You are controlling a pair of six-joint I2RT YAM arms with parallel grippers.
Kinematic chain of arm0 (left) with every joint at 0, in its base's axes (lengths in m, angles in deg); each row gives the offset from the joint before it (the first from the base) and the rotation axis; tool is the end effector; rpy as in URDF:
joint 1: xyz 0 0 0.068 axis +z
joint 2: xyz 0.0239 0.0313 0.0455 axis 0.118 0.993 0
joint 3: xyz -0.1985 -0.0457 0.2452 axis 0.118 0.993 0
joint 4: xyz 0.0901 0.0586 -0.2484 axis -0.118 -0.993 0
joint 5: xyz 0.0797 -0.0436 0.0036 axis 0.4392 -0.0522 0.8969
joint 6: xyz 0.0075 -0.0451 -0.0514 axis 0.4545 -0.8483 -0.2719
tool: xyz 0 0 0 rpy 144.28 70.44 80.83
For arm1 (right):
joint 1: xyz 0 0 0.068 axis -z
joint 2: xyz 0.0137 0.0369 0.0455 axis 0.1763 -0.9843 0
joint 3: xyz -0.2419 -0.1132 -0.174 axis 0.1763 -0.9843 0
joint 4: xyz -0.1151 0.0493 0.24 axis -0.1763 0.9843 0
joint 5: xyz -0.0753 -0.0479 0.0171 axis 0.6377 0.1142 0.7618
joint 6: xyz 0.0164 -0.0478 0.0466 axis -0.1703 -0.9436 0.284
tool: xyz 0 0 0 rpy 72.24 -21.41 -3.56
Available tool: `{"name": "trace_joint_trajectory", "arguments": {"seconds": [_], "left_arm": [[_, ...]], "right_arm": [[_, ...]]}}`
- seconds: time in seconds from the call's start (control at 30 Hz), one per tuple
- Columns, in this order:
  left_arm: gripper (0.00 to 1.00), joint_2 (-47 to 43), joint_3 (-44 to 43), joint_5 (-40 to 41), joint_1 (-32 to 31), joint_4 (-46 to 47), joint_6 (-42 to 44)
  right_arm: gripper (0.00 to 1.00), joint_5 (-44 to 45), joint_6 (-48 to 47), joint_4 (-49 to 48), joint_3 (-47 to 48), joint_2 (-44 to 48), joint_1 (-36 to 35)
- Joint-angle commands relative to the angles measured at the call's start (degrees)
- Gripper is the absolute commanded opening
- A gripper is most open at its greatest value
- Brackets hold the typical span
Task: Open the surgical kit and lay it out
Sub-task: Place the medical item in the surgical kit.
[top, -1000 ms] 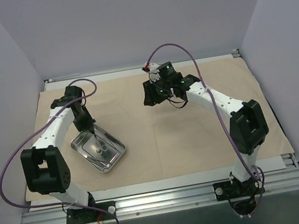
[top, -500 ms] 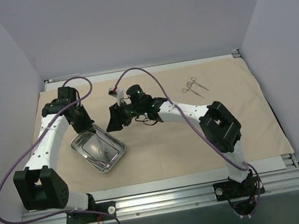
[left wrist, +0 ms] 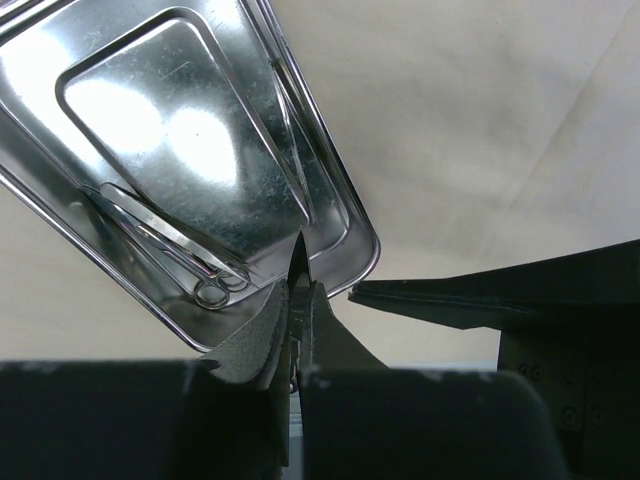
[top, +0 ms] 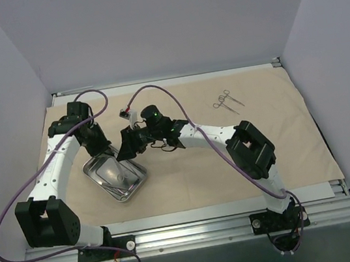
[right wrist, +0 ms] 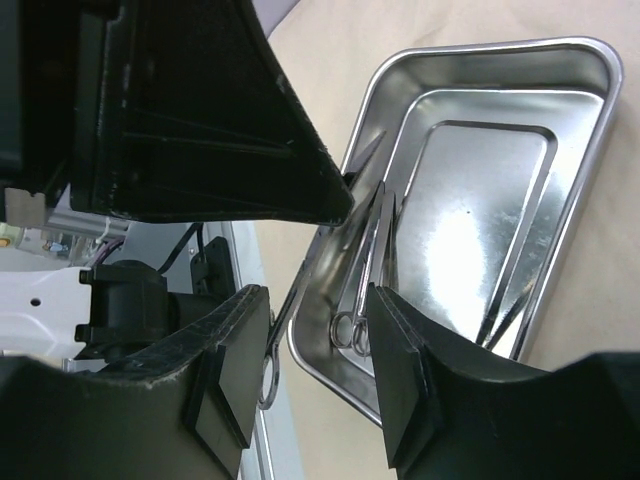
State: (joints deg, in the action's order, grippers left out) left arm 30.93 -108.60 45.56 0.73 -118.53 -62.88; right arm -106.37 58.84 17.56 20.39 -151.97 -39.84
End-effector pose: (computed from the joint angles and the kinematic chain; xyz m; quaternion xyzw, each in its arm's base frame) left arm 0.2900 -0.0371 0.3309 -0.1913 0.9597 -0.1140 0.1713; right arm 0.3110 0.4289 0.2883 -0.3615 0.6561 0.5950 0.2914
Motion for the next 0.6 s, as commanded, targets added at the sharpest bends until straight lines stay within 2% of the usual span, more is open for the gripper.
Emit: {"name": "trace_joint_trajectory", "arguments": {"seconds": [0.0,0.27,0.33,0.37,0.4,0.47,0.5,0.53,0.57], "left_arm": [[0.02,-2.1,-1.1,-1.1,-0.3,0.0,-0.5],[0.02,-2.9,-1.4,-1.8,-0.9,-0.2,-1.4],[0.02,-3.0,-1.6,-1.8,-1.2,-0.4,-1.5],[0.02,-3.1,-1.7,-1.8,-1.3,-0.4,-1.5],[0.02,-3.2,-2.0,-1.8,-1.4,-0.5,-1.6],[0.02,-3.4,-2.2,-2.2,-1.7,-0.3,-1.4],[0.02,-3.5,-2.5,-2.5,-1.7,-0.1,-1.3],[0.03,-3.7,-2.7,-2.5,-1.7,0.1,-1.0],[0.12,-3.8,-2.8,-2.7,-1.7,0.5,-0.6]], "right_arm": [[0.43,-2.2,1.7,-3.3,3.2,-1.1,-1.1],[0.39,-2.8,1.5,-2.7,4.0,-2.9,-1.9],[0.34,-3.2,1.6,-2.8,4.1,-3.3,-2.0],[0.31,-3.2,1.7,-2.8,4.1,-3.5,-2.1],[0.20,-3.4,1.8,-2.8,4.2,-3.6,-2.1],[0.04,-3.5,2.1,-2.8,4.1,-3.5,-2.1],[0.00,-3.3,2.2,-2.4,3.9,-3.3,-1.9],[0.00,-3.4,2.2,-2.2,3.6,-2.9,-1.9],[0.00,-3.7,2.2,-2.8,3.2,-2.4,-1.7]]}}
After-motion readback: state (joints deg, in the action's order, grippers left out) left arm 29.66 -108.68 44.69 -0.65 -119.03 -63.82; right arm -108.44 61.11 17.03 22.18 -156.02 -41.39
